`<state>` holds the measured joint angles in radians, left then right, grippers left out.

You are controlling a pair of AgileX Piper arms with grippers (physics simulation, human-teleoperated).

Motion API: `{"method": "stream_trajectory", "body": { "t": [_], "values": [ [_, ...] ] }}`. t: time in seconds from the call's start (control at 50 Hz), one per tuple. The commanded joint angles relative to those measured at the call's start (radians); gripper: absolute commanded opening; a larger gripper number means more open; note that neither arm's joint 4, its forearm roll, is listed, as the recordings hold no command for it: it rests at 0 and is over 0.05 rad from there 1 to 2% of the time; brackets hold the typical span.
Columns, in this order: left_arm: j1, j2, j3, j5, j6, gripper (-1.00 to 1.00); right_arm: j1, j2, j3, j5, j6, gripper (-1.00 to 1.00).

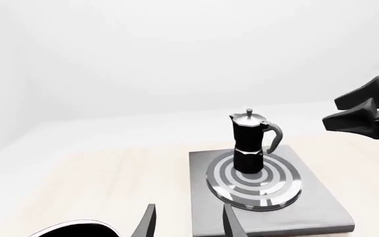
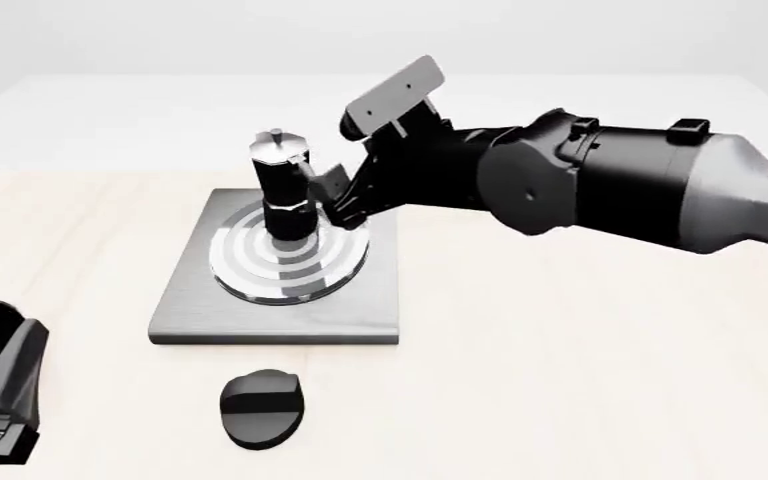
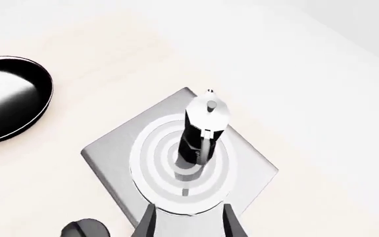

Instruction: Turn on the stove and put the moka pot on it.

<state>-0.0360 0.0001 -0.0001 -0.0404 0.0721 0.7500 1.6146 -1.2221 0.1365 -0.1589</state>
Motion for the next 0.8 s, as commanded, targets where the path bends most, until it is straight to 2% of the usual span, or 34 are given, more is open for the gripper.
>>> {"method": "stream_trajectory", "body": {
  "t": [0.02,0.2,0.3,0.32,0.38,0.62,0.7,0.8],
  "values": [
    [-0.002,0.000,0.000,0.004,0.004,1.00,-0.001,-0.217,0.146,0.012,-0.016,1.00],
    [0.002,0.000,0.000,0.006,0.001,1.00,-0.015,-0.400,0.279,0.013,-0.011,1.00],
    [0.000,0.000,0.000,0.005,-0.001,1.00,-0.017,-0.444,0.316,0.007,-0.011,1.00],
    [-0.002,0.000,0.000,0.004,0.000,1.00,-0.021,-0.509,0.370,0.001,0.000,1.00],
    [-0.002,0.000,0.000,0.004,0.000,1.00,-0.037,-0.582,0.432,-0.008,-0.009,1.00],
    [0.004,0.000,0.000,0.011,0.002,1.00,-0.090,-0.854,0.635,-0.038,0.041,1.00],
    [0.009,0.000,0.000,0.011,0.004,1.00,-0.122,-0.960,0.705,-0.039,0.099,1.00],
    [0.009,0.000,0.000,0.007,0.008,1.00,-0.167,-1.126,0.801,-0.048,0.102,1.00]
  ]
}}
